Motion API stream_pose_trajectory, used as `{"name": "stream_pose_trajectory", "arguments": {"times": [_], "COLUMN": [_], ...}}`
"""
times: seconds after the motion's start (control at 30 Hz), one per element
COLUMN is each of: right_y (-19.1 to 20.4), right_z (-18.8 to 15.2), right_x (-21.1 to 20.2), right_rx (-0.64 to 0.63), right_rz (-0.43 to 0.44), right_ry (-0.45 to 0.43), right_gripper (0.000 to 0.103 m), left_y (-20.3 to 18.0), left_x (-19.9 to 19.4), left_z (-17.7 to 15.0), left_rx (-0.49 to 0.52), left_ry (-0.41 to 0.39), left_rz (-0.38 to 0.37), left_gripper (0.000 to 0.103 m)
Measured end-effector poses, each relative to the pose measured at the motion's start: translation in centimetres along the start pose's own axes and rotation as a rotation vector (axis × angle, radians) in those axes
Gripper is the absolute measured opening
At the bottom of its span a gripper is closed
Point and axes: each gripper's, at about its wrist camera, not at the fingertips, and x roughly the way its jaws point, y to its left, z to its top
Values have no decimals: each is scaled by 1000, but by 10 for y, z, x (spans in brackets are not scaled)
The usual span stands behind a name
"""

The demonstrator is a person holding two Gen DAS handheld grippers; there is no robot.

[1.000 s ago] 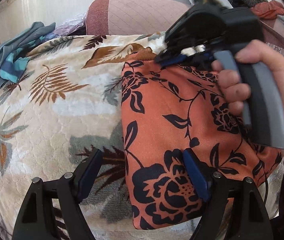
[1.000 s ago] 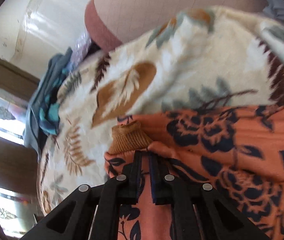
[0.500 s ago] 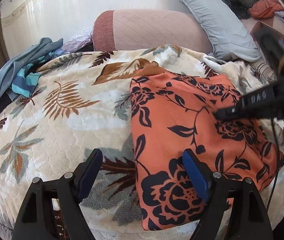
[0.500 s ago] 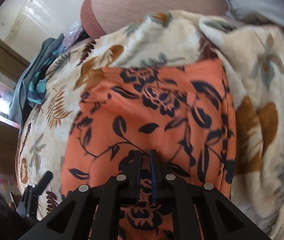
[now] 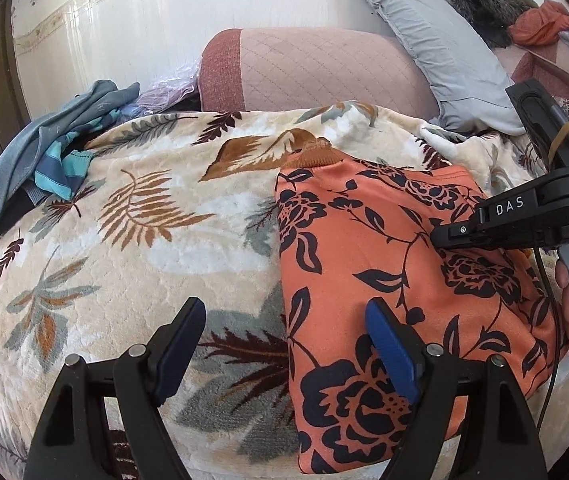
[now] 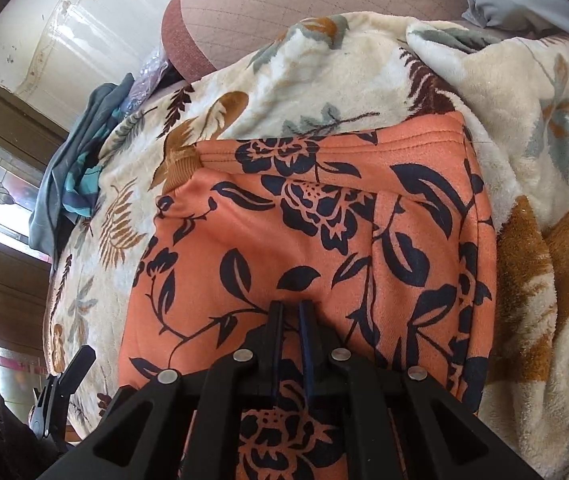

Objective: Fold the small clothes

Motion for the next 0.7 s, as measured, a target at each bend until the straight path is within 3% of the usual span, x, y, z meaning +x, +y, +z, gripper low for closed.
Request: {"name": "stream_pose_trajectory", "arguments": {"times": [0.7], "right_y": [3], "right_z": [1], "right_x": [3], "right_rx": [-4], "right_rz": [-15], "right_ry": [-5], "right_gripper": [10], "left_y": [10], "left_x": [-9], "left_z": [0], "left_rx": [-24], "left_ry": [-16], "left_rz": [34], "left_gripper": [83]}}
